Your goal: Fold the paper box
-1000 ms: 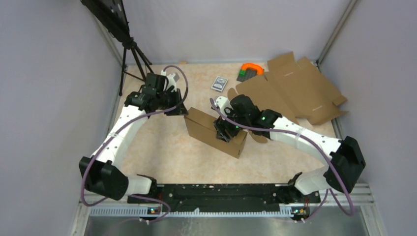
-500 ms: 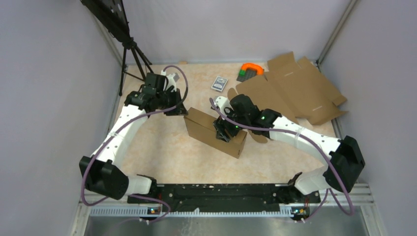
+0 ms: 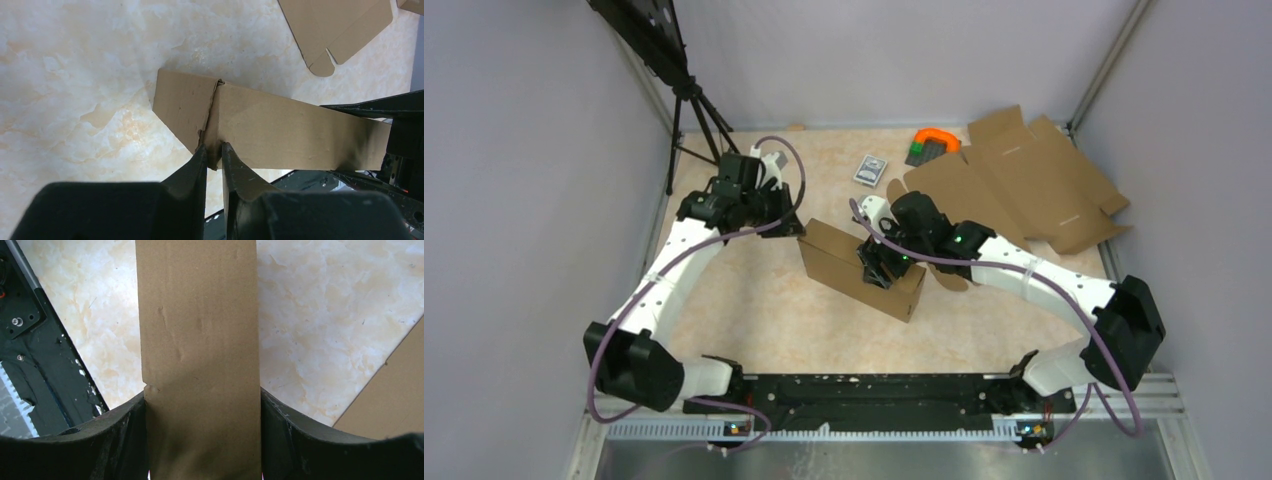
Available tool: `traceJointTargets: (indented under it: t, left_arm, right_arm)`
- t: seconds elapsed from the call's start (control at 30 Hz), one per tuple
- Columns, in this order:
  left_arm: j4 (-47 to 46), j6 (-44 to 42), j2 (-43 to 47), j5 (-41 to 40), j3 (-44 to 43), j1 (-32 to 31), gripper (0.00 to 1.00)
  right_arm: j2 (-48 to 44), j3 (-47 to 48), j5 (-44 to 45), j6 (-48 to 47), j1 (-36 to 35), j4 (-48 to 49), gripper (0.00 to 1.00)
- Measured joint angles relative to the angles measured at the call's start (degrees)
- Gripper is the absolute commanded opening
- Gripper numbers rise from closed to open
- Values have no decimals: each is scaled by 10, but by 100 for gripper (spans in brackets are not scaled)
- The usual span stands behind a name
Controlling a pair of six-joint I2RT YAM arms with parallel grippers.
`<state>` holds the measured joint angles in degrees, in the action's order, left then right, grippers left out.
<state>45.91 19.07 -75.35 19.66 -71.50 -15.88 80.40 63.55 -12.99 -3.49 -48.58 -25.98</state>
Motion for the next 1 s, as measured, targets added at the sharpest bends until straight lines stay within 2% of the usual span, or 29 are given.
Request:
traceJointTargets:
  t: [0.47,0.67,0.87,0.97,1.0]
  left_arm:
    - [-54,2,38,-5,57,0,18]
    - [-50,5,41,-11,57,6,35]
    - [-37,14,45,14,57,38,50]
    - [-39,20,51,30,61,57,64]
    - [-40,23,53,38,65,64,66]
  right_arm:
    - [0,0,-4,-2,0,0,45]
    - [3,3,-6,-2,0,-2,45]
    - [5,3,-12,-4,0,0,45]
    - [5,3,-12,-4,0,0,45]
    - [5,3,-12,-4,0,0,45]
